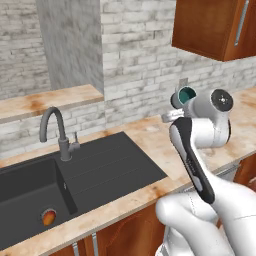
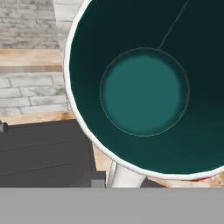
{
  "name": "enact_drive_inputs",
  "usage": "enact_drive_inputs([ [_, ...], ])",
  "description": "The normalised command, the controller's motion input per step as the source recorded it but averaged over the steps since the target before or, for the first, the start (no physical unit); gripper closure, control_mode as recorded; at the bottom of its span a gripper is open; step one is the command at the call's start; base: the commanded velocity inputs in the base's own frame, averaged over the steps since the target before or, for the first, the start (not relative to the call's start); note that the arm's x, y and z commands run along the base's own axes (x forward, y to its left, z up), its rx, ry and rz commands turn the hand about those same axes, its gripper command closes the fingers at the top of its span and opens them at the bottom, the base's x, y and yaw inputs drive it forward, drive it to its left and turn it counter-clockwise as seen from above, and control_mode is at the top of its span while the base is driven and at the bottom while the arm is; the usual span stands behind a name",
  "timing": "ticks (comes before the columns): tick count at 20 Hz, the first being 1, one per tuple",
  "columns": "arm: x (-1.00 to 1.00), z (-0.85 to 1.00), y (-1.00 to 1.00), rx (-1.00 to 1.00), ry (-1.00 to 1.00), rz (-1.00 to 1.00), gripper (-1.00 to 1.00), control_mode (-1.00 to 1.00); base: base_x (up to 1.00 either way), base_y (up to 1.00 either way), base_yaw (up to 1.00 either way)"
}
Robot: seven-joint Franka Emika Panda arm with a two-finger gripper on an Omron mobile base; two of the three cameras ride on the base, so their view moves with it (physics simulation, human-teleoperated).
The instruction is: Clear the mugs and bowl far away from the sink.
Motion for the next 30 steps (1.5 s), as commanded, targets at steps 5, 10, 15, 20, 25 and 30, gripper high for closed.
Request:
enact_drive_inputs([
  [5, -0.39, 0.0, 0.0, 0.0, -0.05, 0.0, 1.0, 1.0, -0.34, -0.06, -0.06],
  [10, 0.0, 0.0, 0.0, 0.0, 0.0, 0.0, 1.0, 1.0, -0.53, -0.27, -0.6],
  [15, 0.0, 0.0, 0.0, 0.0, 0.0, 0.0, 1.0, 1.0, 0.0, 0.0, -1.0],
  [20, 0.0, 0.0, 0.0, 0.0, 0.0, 0.0, 1.0, 1.0, 0.0, 0.0, -0.97],
  [25, 0.0, 0.0, 0.0, 0.0, 0.0, 0.0, 1.0, 1.0, 0.0, 0.0, -0.99],
  [30, 0.0, 0.0, 0.0, 0.0, 0.0, 0.0, 1.0, 1.0, 0.0, -0.03, -0.94],
])
